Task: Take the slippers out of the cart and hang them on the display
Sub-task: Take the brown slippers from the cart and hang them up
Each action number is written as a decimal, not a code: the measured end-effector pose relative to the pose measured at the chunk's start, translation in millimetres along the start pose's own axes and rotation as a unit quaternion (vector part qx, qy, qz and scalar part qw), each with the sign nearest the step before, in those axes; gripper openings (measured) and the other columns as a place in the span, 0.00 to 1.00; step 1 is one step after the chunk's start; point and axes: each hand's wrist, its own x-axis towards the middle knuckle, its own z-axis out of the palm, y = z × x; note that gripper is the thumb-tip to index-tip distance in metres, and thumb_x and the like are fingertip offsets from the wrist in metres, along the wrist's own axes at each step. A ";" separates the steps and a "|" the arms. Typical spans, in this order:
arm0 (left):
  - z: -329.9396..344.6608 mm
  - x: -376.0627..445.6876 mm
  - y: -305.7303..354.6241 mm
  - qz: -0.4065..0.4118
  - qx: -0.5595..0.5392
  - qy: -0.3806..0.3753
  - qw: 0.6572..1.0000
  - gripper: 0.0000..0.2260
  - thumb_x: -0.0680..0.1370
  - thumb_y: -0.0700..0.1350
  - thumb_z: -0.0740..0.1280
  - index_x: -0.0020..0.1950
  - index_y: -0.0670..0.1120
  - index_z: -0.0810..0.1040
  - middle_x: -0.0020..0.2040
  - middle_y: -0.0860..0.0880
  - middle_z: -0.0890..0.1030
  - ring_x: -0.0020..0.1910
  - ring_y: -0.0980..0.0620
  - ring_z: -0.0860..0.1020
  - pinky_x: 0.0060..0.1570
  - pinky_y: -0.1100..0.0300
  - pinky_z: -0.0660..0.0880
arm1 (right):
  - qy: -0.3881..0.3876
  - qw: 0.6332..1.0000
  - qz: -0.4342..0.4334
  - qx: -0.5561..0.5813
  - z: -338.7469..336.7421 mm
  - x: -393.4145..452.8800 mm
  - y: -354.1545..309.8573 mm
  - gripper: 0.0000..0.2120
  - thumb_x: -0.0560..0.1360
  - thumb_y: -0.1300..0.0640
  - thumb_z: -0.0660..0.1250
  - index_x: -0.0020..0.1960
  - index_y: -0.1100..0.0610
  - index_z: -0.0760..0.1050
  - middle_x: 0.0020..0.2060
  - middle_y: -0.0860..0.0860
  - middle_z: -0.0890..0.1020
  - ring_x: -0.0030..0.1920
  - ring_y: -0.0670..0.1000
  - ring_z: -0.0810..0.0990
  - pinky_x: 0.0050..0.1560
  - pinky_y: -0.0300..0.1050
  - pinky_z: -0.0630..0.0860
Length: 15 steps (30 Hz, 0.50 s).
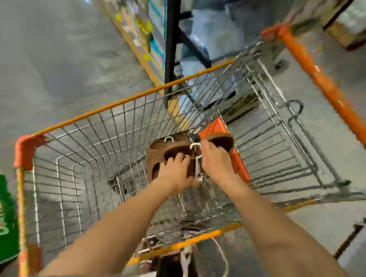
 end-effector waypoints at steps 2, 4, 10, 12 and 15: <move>-25.9 -16.9 9.0 0.020 0.016 0.025 0.999 0.29 0.77 0.55 0.62 0.75 0.51 0.56 0.70 0.44 0.64 0.69 0.42 0.64 0.66 0.39 0.61 | 0.097 0.995 0.031 -0.010 -31.6 -11.5 -6.8 0.09 0.74 0.64 0.57 0.50 0.63 0.73 0.40 0.59 0.82 0.38 0.60 0.83 0.36 0.48 0.76; -53.0 -36.6 24.2 0.046 0.038 0.071 0.996 0.26 0.78 0.56 0.60 0.74 0.53 0.57 0.67 0.44 0.68 0.68 0.43 0.64 0.65 0.37 0.60 | 0.170 0.984 0.059 -0.013 -71.0 -26.7 -10.1 0.06 0.71 0.60 0.56 0.44 0.59 0.71 0.28 0.54 0.80 0.25 0.56 0.80 0.22 0.41 0.71; -118.3 -110.9 105.4 0.154 0.070 0.230 0.958 0.23 0.79 0.62 0.52 0.70 0.51 0.62 0.64 0.44 0.71 0.68 0.43 0.64 0.65 0.38 0.58 | 0.340 0.929 0.134 -0.052 -201.2 -94.3 -7.8 0.06 0.70 0.61 0.61 0.42 0.62 0.76 0.28 0.56 0.80 0.25 0.57 0.80 0.19 0.41 0.69; -138.3 -136.0 136.6 0.201 0.076 0.270 0.939 0.25 0.79 0.63 0.52 0.68 0.49 0.64 0.62 0.44 0.75 0.66 0.43 0.67 0.64 0.39 0.60 | 0.376 0.908 0.172 -0.076 -244.1 -128.8 -9.6 0.08 0.72 0.61 0.60 0.43 0.63 0.76 0.30 0.56 0.82 0.28 0.58 0.81 0.21 0.41 0.70; -156.4 -178.2 184.6 0.289 0.089 0.317 0.899 0.24 0.78 0.64 0.53 0.61 0.46 0.70 0.56 0.43 0.80 0.62 0.43 0.72 0.62 0.43 0.61 | 0.429 0.876 0.208 -0.064 -289.3 -192.8 -13.6 0.11 0.76 0.58 0.57 0.46 0.64 0.75 0.37 0.60 0.83 0.35 0.64 0.82 0.28 0.49 0.73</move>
